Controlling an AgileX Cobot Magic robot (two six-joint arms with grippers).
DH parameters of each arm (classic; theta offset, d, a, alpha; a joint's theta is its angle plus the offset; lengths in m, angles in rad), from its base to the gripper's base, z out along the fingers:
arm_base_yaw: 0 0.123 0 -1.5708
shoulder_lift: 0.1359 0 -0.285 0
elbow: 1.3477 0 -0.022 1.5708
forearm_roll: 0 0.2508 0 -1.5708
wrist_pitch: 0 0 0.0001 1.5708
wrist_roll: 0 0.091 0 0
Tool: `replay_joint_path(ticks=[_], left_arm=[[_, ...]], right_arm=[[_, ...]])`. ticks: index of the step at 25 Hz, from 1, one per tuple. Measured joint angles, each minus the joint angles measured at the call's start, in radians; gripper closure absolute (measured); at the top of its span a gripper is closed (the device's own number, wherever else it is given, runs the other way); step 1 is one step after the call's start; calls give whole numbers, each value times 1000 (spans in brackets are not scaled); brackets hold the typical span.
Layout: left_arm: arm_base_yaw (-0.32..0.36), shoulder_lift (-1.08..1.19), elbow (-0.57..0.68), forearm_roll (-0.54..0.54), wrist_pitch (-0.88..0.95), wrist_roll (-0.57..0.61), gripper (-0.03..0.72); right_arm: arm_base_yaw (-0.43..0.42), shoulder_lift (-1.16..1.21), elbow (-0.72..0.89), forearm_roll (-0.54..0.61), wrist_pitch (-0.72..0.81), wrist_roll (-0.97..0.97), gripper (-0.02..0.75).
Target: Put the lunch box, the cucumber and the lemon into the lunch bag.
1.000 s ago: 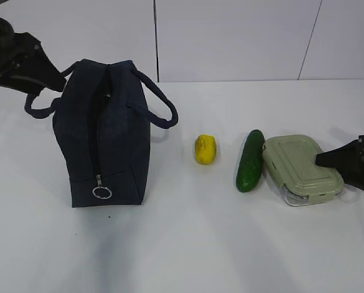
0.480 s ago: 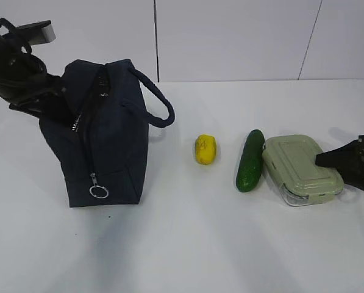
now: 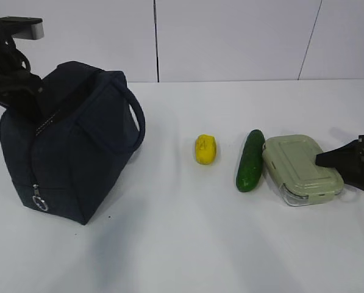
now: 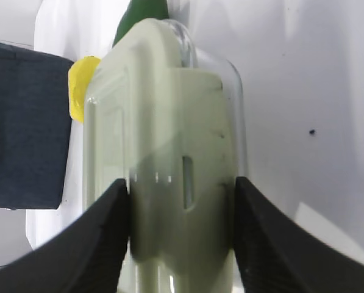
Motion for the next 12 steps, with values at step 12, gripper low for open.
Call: replay_joint_path(ticks=[12], left_arm=[[-70, -6, -117, 193, 106, -119, 677]], right_arm=[[0, -2, 0, -6, 0, 4, 346]])
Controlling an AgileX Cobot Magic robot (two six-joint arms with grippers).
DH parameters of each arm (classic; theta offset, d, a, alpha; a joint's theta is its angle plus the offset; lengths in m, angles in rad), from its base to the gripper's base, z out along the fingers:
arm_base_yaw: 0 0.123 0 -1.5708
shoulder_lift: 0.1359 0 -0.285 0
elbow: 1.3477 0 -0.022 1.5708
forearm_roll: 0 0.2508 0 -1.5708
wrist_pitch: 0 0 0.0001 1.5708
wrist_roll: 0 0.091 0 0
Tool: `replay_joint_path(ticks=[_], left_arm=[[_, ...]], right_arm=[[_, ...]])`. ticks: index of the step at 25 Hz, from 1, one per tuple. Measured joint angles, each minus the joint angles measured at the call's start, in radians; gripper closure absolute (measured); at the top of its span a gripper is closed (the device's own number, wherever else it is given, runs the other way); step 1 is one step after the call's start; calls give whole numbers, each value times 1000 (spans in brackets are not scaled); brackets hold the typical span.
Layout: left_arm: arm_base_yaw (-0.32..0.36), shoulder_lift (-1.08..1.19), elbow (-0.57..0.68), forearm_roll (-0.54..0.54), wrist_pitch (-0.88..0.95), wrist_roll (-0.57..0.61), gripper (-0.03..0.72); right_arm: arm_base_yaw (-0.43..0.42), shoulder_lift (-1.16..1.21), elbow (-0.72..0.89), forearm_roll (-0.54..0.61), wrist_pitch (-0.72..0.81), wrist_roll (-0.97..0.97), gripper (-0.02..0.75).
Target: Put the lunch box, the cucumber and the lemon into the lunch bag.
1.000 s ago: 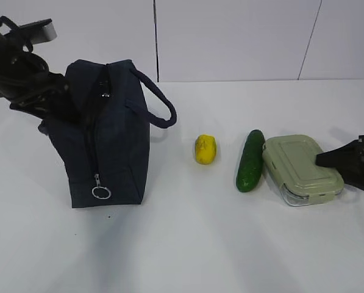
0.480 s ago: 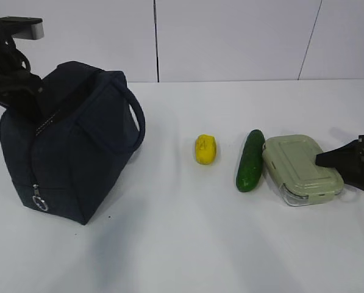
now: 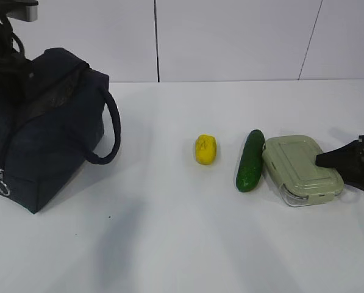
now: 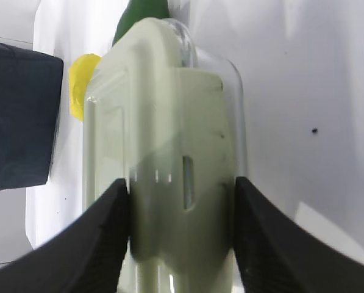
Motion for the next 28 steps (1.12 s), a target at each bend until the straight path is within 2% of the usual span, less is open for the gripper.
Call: replay_joint_path(ticks=[6, 9, 28], left_arm=[[-155, 27, -4, 16, 0, -28, 677], [-190, 60, -6, 12, -17, -43, 677], [-193, 69, -6, 27, -39, -59, 677]], right_arm=[[0, 0, 0, -4, 0, 2, 346], [0, -1, 0, -6, 2, 4, 346], [0, -1, 0, -2, 2, 62, 365]])
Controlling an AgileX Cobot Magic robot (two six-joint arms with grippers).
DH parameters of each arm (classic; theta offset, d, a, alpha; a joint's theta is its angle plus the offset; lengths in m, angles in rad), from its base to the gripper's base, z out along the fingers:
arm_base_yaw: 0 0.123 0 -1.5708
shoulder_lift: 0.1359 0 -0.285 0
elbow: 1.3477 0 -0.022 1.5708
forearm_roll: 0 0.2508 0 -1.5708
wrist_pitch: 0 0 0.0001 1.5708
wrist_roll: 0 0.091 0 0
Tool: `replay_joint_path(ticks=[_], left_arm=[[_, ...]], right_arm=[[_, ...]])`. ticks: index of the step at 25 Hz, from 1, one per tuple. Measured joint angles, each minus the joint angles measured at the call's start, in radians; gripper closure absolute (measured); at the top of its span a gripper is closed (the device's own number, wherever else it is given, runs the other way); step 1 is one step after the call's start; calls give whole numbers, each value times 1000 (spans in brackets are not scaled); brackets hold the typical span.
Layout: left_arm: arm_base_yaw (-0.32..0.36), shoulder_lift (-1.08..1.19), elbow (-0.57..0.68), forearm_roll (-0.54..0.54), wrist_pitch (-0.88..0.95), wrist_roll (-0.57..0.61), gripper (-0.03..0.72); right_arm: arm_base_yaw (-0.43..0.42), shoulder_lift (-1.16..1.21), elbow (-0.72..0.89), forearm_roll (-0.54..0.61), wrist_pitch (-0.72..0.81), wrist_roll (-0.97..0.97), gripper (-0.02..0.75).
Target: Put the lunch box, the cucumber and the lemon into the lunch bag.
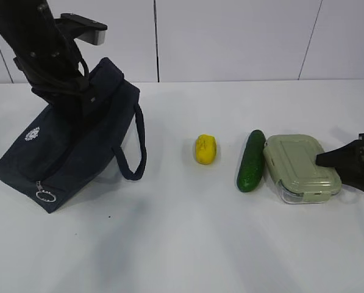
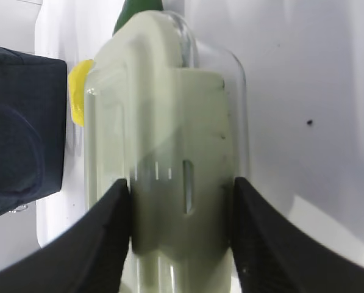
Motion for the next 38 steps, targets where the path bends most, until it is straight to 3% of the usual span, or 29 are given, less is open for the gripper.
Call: replay_joint_path(ticks=[27, 38], left_arm=[[0, 10, 0, 2, -11, 0, 677], [0, 10, 0, 2, -11, 0, 677]], right_arm=[[1, -115, 1, 54, -20, 71, 372], [127, -213, 4, 62, -16, 117, 372]])
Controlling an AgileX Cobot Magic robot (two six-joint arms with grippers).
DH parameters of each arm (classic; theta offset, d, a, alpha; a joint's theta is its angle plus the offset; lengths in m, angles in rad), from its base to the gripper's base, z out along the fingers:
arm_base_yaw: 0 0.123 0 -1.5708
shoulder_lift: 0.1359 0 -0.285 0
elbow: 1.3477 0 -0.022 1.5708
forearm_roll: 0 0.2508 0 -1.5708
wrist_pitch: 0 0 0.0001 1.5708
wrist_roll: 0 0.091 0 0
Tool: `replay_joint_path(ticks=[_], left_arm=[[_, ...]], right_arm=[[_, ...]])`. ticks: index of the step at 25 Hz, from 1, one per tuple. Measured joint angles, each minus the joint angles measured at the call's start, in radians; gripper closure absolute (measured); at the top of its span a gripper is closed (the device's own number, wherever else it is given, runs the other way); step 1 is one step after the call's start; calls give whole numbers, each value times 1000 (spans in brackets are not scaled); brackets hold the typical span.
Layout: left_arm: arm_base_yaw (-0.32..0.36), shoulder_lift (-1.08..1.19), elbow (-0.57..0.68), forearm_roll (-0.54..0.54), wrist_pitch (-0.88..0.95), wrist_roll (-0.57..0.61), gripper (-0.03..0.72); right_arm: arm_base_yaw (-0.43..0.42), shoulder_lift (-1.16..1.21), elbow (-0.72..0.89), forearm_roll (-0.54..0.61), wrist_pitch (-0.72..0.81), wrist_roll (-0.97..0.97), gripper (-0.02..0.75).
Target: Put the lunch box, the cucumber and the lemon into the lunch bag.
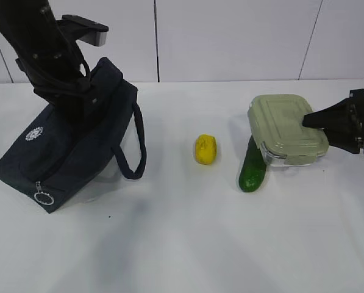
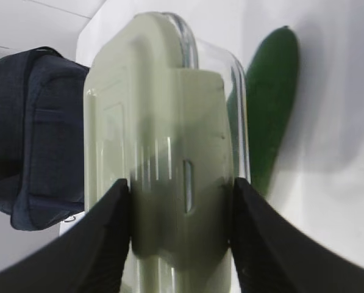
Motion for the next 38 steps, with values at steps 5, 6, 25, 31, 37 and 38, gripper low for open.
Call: replay_joint_path(ticks=[5, 6, 25, 31, 37, 38], left_arm=[[0, 0, 0, 0, 0, 0, 677], [0, 0, 0, 0, 0, 0, 677], [0, 0, 0, -54, 26, 0, 678], [0, 0, 0, -113, 26, 0, 678], [0, -2, 0, -210, 27, 19, 678], [0, -3, 0, -223, 27, 21, 678]], right_arm=[[65, -45, 0, 0, 0, 16, 372], [78, -52, 0, 0, 0, 21, 372], [362, -59, -93, 108, 6, 38, 372], [389, -55, -109, 119, 6, 40, 372], [399, -40, -129, 123, 10, 41, 372], [399, -32, -129, 126, 10, 41, 372]])
